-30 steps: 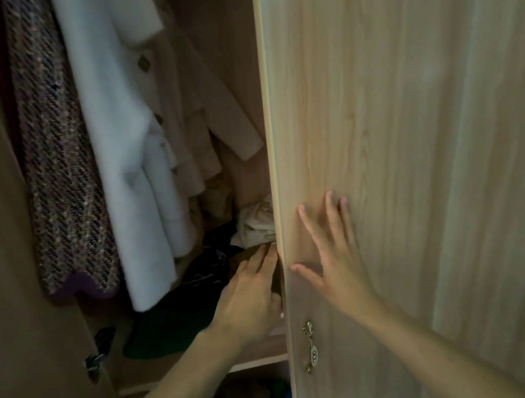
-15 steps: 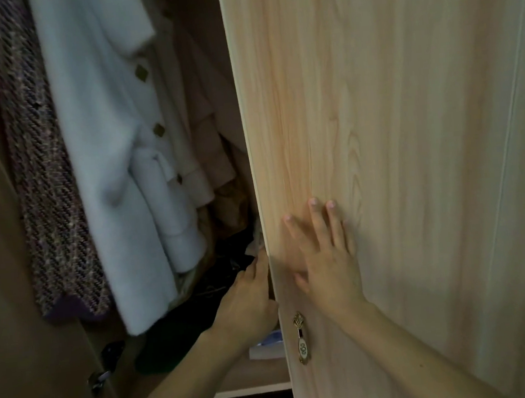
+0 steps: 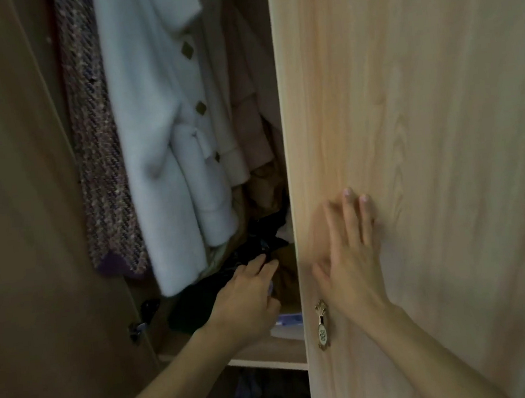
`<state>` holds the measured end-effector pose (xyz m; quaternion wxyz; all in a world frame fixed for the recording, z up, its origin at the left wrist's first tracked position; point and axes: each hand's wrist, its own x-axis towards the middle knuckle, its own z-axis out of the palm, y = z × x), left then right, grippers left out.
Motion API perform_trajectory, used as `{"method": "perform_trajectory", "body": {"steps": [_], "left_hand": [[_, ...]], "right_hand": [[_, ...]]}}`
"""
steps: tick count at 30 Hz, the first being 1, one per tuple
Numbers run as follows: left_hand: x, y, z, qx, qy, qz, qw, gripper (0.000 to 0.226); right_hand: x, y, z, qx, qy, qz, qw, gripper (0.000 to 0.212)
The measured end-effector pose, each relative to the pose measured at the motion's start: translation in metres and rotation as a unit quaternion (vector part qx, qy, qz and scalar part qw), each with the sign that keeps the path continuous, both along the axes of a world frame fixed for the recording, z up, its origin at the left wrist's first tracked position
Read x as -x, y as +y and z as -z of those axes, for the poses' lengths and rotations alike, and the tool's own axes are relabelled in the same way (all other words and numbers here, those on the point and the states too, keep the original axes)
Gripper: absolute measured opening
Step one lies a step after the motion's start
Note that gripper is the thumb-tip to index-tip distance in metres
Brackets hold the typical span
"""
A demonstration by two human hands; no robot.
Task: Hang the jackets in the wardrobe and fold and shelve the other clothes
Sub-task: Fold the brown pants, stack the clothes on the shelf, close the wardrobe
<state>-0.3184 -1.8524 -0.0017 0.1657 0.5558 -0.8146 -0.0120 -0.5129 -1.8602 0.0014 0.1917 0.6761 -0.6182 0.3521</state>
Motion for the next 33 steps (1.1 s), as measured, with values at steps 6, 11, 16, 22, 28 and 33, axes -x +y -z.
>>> {"method": "perform_trajectory", "body": {"steps": [6, 11, 16, 22, 28, 33], "left_hand": [[-0.057, 0.028, -0.003, 0.016, 0.001, -0.040, 0.999, 0.065], [-0.102, 0.071, -0.008, 0.048, 0.003, -0.042, 0.998, 0.062], [-0.156, 0.118, -0.014, 0.089, -0.064, -0.080, 0.991, 0.063], [-0.224, 0.182, -0.007, 0.110, -0.037, -0.059, 0.992, 0.061], [-0.261, 0.225, -0.004, 0.137, -0.030, -0.028, 0.990, 0.069], [-0.280, 0.249, -0.019, 0.189, -0.018, -0.037, 0.981, 0.066]], "right_hand": [[-0.039, 0.014, 0.018, -0.053, -0.003, -0.077, 0.996, 0.101], [-0.069, 0.033, 0.016, -0.141, -0.063, -0.137, 0.979, 0.095], [-0.122, 0.084, 0.005, -0.146, -0.059, -0.170, 0.973, 0.089], [-0.196, 0.150, 0.011, -0.161, -0.026, -0.155, 0.974, 0.083], [-0.246, 0.200, 0.007, -0.192, -0.008, -0.161, 0.968, 0.080], [-0.275, 0.211, -0.003, -0.179, -0.011, -0.199, 0.964, 0.075]]}}
